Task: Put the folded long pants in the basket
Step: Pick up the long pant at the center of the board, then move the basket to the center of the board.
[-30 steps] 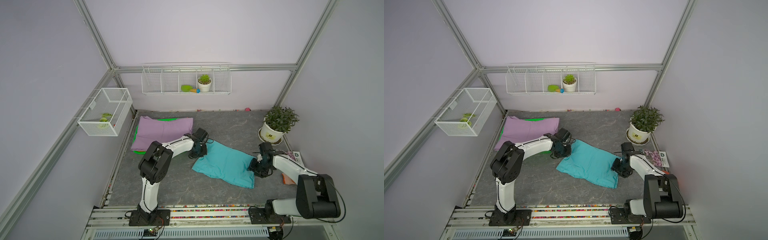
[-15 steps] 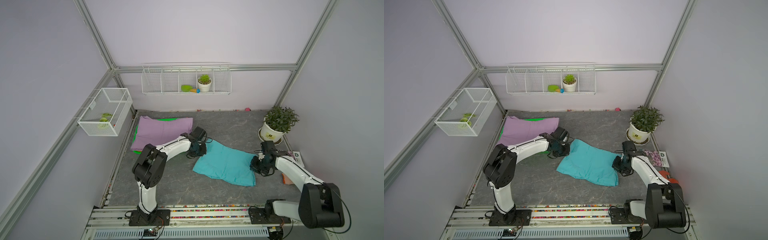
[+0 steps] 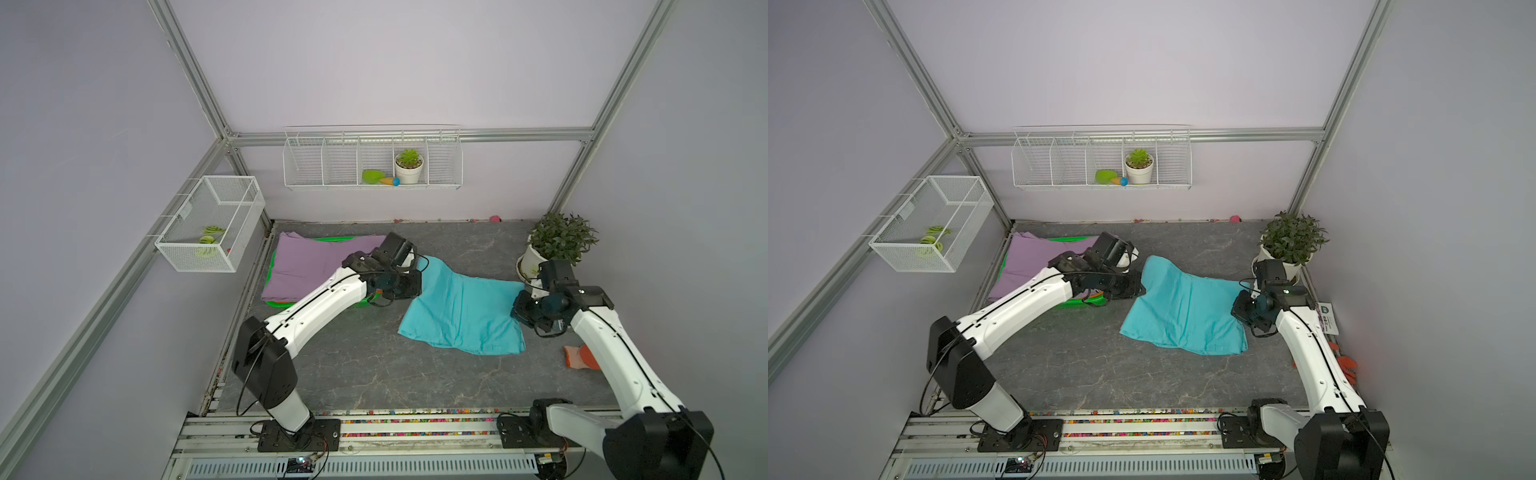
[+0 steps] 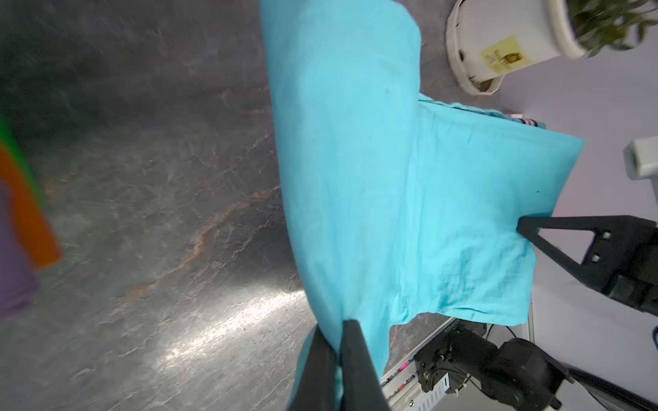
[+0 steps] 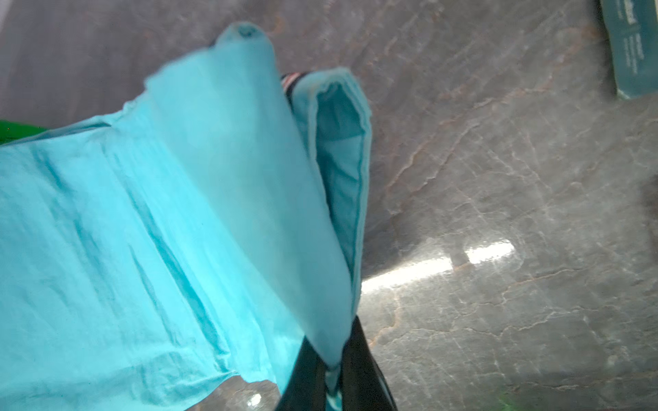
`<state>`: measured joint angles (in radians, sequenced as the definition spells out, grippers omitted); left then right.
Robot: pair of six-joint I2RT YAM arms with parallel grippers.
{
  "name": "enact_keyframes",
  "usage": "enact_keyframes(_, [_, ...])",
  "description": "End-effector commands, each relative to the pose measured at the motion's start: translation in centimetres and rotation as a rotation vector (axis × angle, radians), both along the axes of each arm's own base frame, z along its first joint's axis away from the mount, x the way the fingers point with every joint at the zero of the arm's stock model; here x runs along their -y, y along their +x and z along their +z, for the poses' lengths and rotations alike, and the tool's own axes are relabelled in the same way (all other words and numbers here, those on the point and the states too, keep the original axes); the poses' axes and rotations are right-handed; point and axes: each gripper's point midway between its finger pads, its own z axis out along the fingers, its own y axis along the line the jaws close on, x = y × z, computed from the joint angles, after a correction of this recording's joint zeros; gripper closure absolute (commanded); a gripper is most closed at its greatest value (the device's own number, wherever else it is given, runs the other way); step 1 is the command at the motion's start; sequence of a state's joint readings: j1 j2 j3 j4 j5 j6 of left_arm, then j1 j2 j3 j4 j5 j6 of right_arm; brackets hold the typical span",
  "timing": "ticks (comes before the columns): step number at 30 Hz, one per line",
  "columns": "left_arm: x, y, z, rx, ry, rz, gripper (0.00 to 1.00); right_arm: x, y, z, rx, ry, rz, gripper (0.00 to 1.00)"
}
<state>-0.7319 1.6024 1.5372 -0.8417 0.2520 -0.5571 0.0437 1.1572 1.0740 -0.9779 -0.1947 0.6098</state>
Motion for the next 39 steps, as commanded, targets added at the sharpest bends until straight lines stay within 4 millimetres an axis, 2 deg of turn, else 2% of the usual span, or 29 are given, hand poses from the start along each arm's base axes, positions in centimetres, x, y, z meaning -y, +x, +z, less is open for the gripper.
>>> enact_keyframes(1, [-5.5, 1.7, 4.0, 0.088, 0.037, 0.099, 1.00, -3.2, 1.4, 4.1, 0.085, 0.083, 0.067, 1.00])
enact_keyframes(6, [-16.0, 5.2, 6.5, 0.121, 0.115, 0.365, 1.00, -9.6, 4.8, 7.1, 0.134, 0.155, 0.167, 1.00])
enact_keyframes(10, [-23.8, 6.9, 7.2, 0.127, 0.175, 0.554, 1.00, -16.4, 7.6, 9.0, 0.168, 0.194, 0.269, 1.00])
enact_keyframes(14, [-29.2, 8.3, 7.6, 0.154, 0.215, 0.685, 1.00, -22.8, 10.4, 9.9, 0.190, 0.231, 0.355, 1.00])
enact_keyframes(17, [-32.6, 9.1, 7.6, 0.167, 0.282, 0.762, 1.00, -26.7, 12.5, 9.6, 0.182, 0.287, 0.393, 1.00])
enact_keyframes(22, [-36.5, 9.7, 6.9, 0.160, 0.421, 0.855, 1.00, -33.0, 15.2, 8.6, 0.196, 0.398, 0.451, 1.00])
enact_keyframes(25, [-38.8, 10.6, 7.0, 0.166, 0.444, 0.927, 1.00, -36.8, 15.7, 7.9, 0.221, 0.449, 0.511, 1.00])
enact_keyframes(29, [-40.1, 12.0, 6.7, 0.158, 0.460, 0.952, 1.00, -39.9, 17.0, 6.5, 0.217, 0.495, 0.526, 1.00])
enact_keyframes(33, [-40.4, 13.3, 4.5, 0.125, 0.463, 0.921, 1.00, -41.3, 18.3, 4.5, 0.188, 0.501, 0.513, 1.00])
enact_keyframes(39, [-40.3, 13.9, -0.4, 0.007, 0.484, 0.876, 1.00, -40.6, 18.8, -1.2, 0.078, 0.427, 0.485, 1.00])
